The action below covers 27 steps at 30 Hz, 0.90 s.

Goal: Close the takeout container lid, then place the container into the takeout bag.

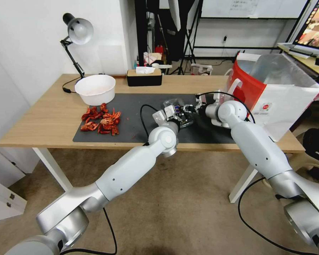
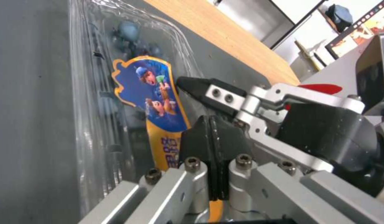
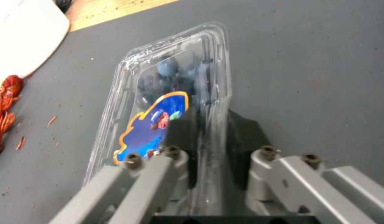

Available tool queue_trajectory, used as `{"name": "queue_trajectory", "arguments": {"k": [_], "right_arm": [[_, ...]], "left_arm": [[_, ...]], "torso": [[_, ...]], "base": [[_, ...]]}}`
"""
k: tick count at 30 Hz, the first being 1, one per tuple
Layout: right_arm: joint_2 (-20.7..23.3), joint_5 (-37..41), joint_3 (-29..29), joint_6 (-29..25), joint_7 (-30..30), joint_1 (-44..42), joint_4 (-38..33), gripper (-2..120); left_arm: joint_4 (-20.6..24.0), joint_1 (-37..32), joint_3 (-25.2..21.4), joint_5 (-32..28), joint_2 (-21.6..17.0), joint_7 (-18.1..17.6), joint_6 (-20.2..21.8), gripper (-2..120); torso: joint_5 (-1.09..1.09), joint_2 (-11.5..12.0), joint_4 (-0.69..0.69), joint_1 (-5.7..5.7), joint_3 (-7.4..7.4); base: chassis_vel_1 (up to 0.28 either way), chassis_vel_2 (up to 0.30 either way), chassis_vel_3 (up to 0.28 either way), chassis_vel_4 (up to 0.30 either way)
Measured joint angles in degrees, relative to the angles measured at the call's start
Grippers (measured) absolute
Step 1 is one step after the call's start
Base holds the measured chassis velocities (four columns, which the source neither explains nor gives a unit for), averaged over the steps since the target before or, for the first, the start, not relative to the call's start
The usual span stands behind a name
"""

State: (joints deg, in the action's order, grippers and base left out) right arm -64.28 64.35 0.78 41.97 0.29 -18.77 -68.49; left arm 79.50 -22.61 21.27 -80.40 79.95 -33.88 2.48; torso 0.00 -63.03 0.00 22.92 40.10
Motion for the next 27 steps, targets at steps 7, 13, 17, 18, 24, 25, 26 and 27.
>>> {"name": "queue_trajectory", "arguments": {"k": [7, 13, 17, 18, 24, 25, 26, 27], "right_arm": [[0.0, 0.3, -0.3, 0.0, 0.5, -0.4, -0.2, 0], [0.0, 0.4, -0.4, -0.1, 0.8, -0.5, -0.2, 0], [0.0, 0.6, -0.6, -0.1, 1.1, -0.5, -0.2, 0], [0.0, 0.6, -0.6, -0.1, 1.1, -0.5, -0.2, 0], [0.3, 1.2, -1.1, -0.1, 1.7, -0.6, -0.2, 0], [0.4, 1.4, -1.3, -0.1, 1.8, -0.6, -0.2, 0], [0.4, 1.5, -1.4, -0.1, 1.8, -0.7, -0.3, 0], [0.4, 1.5, -1.4, -0.1, 1.8, -0.7, -0.3, 0]], "left_arm": [[0.0, 0.0, -0.1, 0.1, -0.1, 0.0, -0.2, 0], [0.0, 0.0, -0.3, 0.2, -0.2, 0.5, -0.4, 0], [0.4, 0.0, -0.8, 0.3, -0.5, 1.2, -1.0, 0], [0.4, 0.0, -0.8, 0.3, -0.5, 1.2, -1.0, 0], [2.6, 0.1, -2.2, 1.1, -2.3, 1.5, -1.2, 0], [3.4, 0.1, -2.6, 1.3, -3.0, 1.5, -1.2, 0], [4.1, -0.1, -3.0, 1.7, -3.6, 1.6, -1.2, 0], [4.1, -0.1, -3.0, 1.7, -3.6, 1.6, -1.2, 0]], "torso": [[0.0, 0.0, 0.01, 0.0, 0.0], [-0.01, 0.0, 0.0, 0.0, 0.0], [0.0, 0.0, 0.0, 0.0, 0.0], [0.0, 0.0, 0.0, 0.0, 0.0], [-0.01, 0.0, -0.01, 0.0, 0.0], [-0.01, 0.0, 0.0, 0.0, 0.0], [-0.01, 0.0, 0.0, 0.0, 0.0], [-0.01, 0.0, 0.0, 0.0, 0.0]], "base": [[0.0, 0.0, 0.0, 0.0], [0.0, 0.0, 0.0, 0.0], [0.0, 0.0, 0.0, 0.0], [0.0, 0.0, 0.0, 0.0], [0.0, 0.0, 0.0, 0.0], [0.0, 0.0, 0.0, 0.0], [0.0, 0.0, 0.0, 0.0], [0.0, 0.0, 0.0, 0.0]]}}
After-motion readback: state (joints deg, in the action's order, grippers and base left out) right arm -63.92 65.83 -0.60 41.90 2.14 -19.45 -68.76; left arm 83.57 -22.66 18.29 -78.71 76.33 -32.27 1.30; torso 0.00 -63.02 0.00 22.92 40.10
